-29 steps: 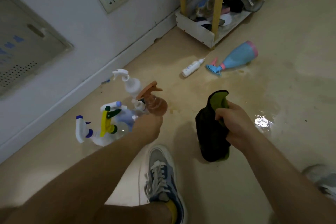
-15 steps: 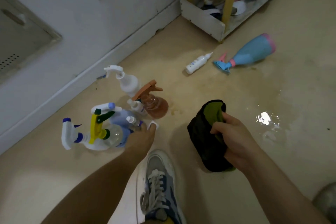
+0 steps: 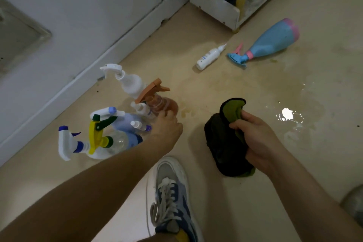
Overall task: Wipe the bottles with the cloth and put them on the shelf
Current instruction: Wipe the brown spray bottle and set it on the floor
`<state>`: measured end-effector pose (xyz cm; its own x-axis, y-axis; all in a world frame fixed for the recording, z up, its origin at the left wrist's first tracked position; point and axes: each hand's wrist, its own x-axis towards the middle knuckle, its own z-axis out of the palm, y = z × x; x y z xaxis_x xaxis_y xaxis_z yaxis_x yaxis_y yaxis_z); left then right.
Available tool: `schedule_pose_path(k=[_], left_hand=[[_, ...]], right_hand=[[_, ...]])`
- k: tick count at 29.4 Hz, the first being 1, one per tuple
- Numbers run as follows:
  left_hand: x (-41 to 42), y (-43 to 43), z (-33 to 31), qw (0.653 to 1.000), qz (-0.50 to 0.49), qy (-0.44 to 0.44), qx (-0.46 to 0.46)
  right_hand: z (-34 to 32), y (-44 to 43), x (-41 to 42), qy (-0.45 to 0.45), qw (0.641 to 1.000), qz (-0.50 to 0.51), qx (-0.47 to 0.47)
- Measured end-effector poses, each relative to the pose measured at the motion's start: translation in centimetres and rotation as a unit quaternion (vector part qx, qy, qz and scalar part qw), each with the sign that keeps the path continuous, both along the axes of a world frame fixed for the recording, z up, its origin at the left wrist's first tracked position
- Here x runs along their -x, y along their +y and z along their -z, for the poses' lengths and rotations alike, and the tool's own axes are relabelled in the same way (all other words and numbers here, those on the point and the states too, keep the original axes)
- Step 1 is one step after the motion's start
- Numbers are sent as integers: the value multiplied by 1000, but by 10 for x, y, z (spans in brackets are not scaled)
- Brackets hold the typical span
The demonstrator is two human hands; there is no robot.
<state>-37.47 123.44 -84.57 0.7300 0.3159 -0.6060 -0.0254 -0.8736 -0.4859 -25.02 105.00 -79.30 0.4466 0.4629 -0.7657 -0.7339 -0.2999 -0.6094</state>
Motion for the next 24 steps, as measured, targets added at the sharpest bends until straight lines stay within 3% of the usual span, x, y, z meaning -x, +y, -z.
schedule_pose_path(k=[8, 10, 12, 14, 16, 17, 21, 23, 24], left_hand=[[-8, 6, 5, 997, -29, 74, -21], [-18, -1, -4, 998, -30, 34, 32], [-51, -5, -11, 986, -41, -104, 128], [-117, 6, -3, 923, -161, -285, 201], [-173, 30, 14, 829, -332, -383, 234], [-188, 43, 25, 803, -389, -388, 232], [-203, 70, 70, 771, -510, -330, 191], [-199, 57, 56, 702, -569, -348, 251], [-196, 43, 40, 640, -605, -367, 300]], right_hand=[[-2, -3, -17, 2, 1000, 19, -15], [-2, -5, -24, 72, 993, 72, -51], [0, -5, -36, 171, 966, 165, -97], [9, -11, -56, 234, 922, 257, -171], [17, -14, -72, 249, 887, 305, -242], [25, -13, -78, 245, 880, 311, -264], [65, -12, -92, 250, 884, 301, -257], [62, -12, -89, 249, 894, 274, -254], [50, -16, -89, 240, 899, 263, -257]])
